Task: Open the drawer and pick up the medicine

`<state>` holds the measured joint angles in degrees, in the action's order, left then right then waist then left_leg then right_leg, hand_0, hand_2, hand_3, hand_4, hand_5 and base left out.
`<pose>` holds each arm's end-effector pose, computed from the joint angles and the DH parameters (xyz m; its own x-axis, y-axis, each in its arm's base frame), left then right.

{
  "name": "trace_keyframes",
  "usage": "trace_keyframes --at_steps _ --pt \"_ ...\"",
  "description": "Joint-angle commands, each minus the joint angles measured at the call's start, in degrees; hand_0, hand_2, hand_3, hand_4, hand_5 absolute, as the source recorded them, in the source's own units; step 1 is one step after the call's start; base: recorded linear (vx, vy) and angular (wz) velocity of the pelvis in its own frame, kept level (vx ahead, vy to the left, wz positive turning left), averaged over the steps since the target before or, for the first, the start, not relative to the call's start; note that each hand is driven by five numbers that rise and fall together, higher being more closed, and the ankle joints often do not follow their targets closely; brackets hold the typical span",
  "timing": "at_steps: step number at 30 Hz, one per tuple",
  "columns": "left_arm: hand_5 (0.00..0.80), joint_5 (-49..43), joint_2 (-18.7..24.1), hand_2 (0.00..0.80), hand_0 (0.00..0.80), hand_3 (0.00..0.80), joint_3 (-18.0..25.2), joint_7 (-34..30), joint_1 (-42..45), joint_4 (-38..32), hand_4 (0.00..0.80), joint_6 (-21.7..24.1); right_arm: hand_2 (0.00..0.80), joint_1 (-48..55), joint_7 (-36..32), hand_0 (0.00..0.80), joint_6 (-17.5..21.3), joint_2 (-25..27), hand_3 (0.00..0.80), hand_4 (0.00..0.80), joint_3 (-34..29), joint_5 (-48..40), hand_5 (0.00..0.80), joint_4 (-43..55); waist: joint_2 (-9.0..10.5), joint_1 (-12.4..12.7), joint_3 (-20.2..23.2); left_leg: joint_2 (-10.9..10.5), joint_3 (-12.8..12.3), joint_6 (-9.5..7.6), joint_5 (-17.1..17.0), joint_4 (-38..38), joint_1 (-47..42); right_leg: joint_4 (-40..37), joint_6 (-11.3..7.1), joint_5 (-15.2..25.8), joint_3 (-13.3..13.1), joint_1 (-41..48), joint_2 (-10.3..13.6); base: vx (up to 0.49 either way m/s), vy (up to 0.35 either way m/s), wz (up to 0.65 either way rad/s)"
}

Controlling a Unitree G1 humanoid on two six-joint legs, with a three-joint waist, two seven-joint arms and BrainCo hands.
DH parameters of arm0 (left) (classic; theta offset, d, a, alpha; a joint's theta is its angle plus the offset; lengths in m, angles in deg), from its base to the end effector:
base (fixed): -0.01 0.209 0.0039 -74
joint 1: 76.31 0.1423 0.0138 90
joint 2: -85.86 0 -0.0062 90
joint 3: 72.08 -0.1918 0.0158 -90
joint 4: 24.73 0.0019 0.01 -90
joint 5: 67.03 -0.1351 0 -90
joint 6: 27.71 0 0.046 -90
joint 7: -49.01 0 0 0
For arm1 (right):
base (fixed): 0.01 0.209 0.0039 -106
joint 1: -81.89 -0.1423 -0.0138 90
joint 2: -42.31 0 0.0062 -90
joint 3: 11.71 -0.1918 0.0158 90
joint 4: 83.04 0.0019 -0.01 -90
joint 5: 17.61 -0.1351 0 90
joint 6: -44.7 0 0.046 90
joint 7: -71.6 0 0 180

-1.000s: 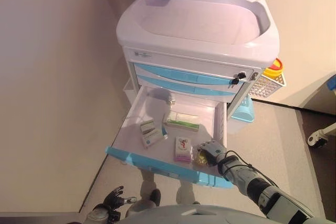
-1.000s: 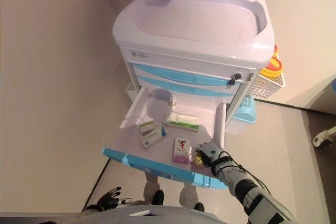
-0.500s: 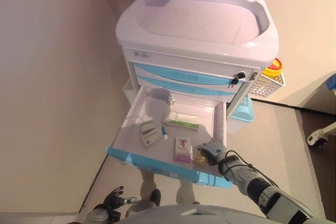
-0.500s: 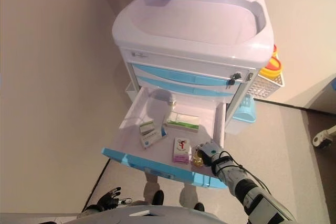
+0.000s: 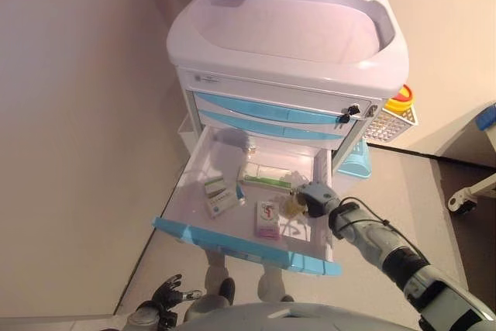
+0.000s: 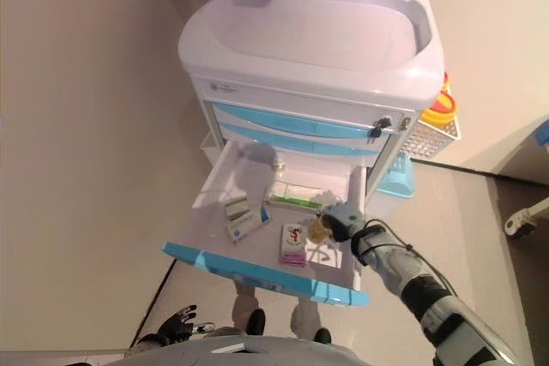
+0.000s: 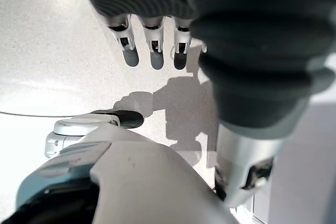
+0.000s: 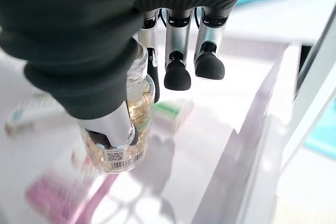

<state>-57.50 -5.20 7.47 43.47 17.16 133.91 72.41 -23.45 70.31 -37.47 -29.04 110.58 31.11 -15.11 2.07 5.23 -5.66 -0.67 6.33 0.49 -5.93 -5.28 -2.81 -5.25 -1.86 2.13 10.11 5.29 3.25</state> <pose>0.0600 0.2298 -0.1186 0.4597 0.0693 -0.8853 0.0673 0.9914 0.1126 0.2280 -0.2009 0.0127 0.8376 0.3823 -0.3902 -0.3800 -0.1053 -0.9190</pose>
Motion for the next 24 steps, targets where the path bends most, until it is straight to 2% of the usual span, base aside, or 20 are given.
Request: trace_keyframes --at_steps 1,3,6,10,12,15,19,24 --pt "0.0 -0.1 0.8 0.0 0.0 0.0 0.8 -0.6 -1.3 1.8 0.0 0.3 0.8 -3.2 -7.6 0.8 1.3 4.4 0.8 0.8 -3.3 -9.2 0.8 10.0 2.47 -0.8 -0.4 -1.9 -1.9 -1.96 6.0 0.3 -2.1 4.8 -1.8 -0.7 -3.3 -1.2 0.7 -0.014 0.012 -0.14" --pt "0.0 0.3 1.0 0.0 0.0 0.0 1.3 -0.5 -1.2 1.7 0.0 0.2 0.8 -3.5 -13.9 0.8 0.2 7.1 0.8 0.8 -6.3 -14.9 0.8 15.1 2.72 -1.5 -0.4 -1.7 -2.4 -1.9 6.0 0.3 -2.2 4.9 -1.82 -0.7 -3.8 -1.4 0.7 -0.013 0.015 -0.16" --pt "0.0 0.8 1.5 0.0 0.0 0.0 2.0 -0.8 -1.0 1.5 0.0 0.2 0.8 -3.6 -22.6 0.8 -4.0 10.5 0.8 0.8 -11.2 -26.6 0.8 22.1 3.03 -2.4 -0.3 -1.5 -3.1 -1.82 6.0 0.3 -2.2 4.9 -1.81 -0.5 -4.4 -1.6 0.7 -0.012 0.02 -0.16" --pt "0.0 1.2 2.1 0.0 0.0 0.0 2.3 -1.1 -1.3 1.9 0.0 0.1 0.8 -7.3 -27.9 0.8 -10.0 13.3 0.8 0.8 -16.6 -44.9 0.8 27.5 3.49 -3.4 -0.2 -1.4 -3.7 -1.58 6.1 0.3 -2.4 4.9 -1.75 -0.4 -5.0 -1.6 0.6 -0.003 0.017 -0.06" --pt "0.0 1.4 2.4 0.0 0.0 0.0 2.1 -1.3 -1.6 2.3 0.0 0.0 0.8 -11.9 -26.4 0.8 -10.7 14.0 0.8 0.8 -19.0 -53.5 0.8 27.0 3.75 -3.6 0.1 -1.3 -3.9 -1.38 6.1 0.3 -2.5 4.8 -1.68 -0.4 -5.2 -1.6 0.6 -0.003 0.023 -0.06" --pt "0.0 1.7 2.4 0.0 0.0 0.0 1.6 -1.3 -1.6 2.7 0.0 0.3 0.8 -17.1 -22.6 0.8 -9.9 14.7 0.8 0.8 -20.8 -60.0 0.8 24.6 3.93 -3.5 0.6 -1.1 -4.2 -1.16 6.2 0.3 -2.5 4.8 -1.76 -0.5 -5.2 -1.5 0.7 -0.001 0.033 -0.1" --pt "0.0 2.3 2.1 0.0 0.0 0.0 0.6 -0.9 -1.5 2.9 0.0 0.6 0.8 -22.7 -17.4 0.8 -11.6 15.7 0.8 0.8 -22.3 -64.5 0.8 22.6 4.13 -3.0 1.1 -1.1 -4.3 -1.01 6.3 0.3 -2.6 4.7 -1.75 -0.6 -4.8 -1.3 0.8 0.005 0.034 -0.03" --pt "0.0 2.6 2.3 0.0 0.0 0.0 0.1 -0.7 -1.4 3.0 0.0 0.1 0.8 -31.3 -11.5 0.8 -13.7 18.2 0.8 0.8 -21.3 -65.9 0.8 16.4 4.67 -1.9 1.6 -1.2 -3.7 -0.8 6.2 0.3 -2.5 4.3 -1.71 -0.6 -4.1 -0.9 0.9 0.01 0.026 0.01"
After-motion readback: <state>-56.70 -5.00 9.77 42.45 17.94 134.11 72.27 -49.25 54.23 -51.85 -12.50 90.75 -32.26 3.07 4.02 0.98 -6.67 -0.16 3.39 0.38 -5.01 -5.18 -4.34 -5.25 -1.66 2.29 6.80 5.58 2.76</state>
